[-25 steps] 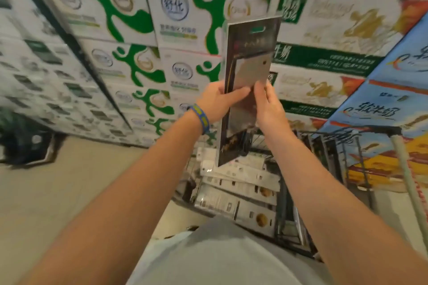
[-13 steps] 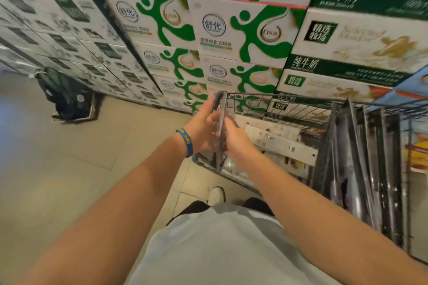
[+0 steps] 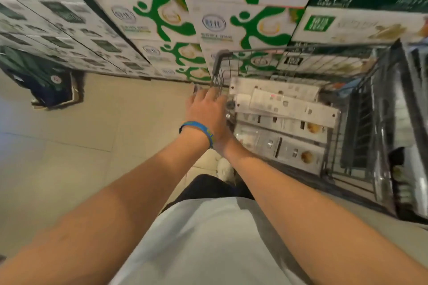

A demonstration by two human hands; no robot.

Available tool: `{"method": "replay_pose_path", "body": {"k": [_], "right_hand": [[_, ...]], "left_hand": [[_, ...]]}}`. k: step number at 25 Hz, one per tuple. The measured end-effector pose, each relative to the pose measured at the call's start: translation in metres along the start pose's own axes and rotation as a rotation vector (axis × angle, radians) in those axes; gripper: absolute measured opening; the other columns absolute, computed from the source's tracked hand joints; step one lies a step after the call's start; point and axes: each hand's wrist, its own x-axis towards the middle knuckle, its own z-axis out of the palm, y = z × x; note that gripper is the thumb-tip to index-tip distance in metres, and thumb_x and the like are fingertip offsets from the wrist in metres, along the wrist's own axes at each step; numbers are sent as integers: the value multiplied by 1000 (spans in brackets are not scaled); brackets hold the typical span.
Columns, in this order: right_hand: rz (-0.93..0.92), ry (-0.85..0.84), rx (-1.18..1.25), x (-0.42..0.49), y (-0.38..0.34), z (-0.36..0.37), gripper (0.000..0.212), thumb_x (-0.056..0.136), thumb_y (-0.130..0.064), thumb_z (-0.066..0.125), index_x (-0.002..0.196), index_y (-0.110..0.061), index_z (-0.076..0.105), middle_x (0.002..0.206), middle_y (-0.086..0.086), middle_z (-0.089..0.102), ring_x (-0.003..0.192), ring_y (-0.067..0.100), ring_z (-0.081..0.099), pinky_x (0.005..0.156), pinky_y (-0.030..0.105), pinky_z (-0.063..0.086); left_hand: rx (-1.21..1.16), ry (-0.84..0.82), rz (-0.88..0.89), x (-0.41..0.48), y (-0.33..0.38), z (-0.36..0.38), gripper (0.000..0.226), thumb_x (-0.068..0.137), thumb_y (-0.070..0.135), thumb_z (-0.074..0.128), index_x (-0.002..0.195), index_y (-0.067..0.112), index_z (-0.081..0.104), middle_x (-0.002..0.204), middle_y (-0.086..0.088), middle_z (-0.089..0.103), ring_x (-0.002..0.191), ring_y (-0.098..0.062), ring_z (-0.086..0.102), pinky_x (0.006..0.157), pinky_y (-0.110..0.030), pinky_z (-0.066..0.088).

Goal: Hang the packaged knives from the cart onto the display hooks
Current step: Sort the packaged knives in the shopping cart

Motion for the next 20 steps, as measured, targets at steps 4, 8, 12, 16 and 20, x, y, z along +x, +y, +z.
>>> {"method": "replay_pose_path", "body": {"k": [4, 8, 12, 16, 20], "right_hand": [[7, 66, -564, 6, 16, -58, 17, 108, -14, 41, 98, -20, 55, 99, 3, 57, 91, 18, 54, 72, 24, 43], [131, 197, -995, 37, 44, -164, 36, 106, -31, 45, 133, -19, 64, 135, 9, 63, 122, 29, 58, 90, 31, 40], [372, 88, -1397, 82, 68, -227, 42, 104, -33, 49, 142, -16, 56, 144, 11, 58, 125, 30, 57, 93, 33, 45], [285, 41, -1600, 126, 87, -231, 45, 97, -27, 60, 140, -17, 50, 145, 11, 50, 121, 29, 58, 87, 38, 51], [188, 155, -1739, 157, 111, -205, 84, 92, -32, 69, 155, -8, 20, 154, 22, 33, 140, 39, 38, 104, 51, 48]], "left_hand": [[170, -251, 281, 30, 29, 36, 33, 97, 21, 45, 128, 22, 56, 137, -4, 52, 136, -28, 36, 117, -45, 21], [408, -456, 293, 83, 40, 78, 47, 98, 31, 43, 144, 19, 41, 152, -13, 39, 144, -38, 26, 119, -59, 12], [784, -594, 289, 68, 40, 148, 58, 101, 44, 33, 153, 18, 31, 158, -21, 27, 144, -51, 17, 112, -70, 5], [913, -466, 354, 49, 30, 180, 56, 102, 30, 28, 152, 6, 28, 155, -28, 26, 140, -55, 17, 112, -69, 9], [896, -394, 365, 59, 24, 184, 51, 101, 27, 28, 148, 10, 36, 153, -23, 28, 136, -46, 27, 112, -59, 19]]}}
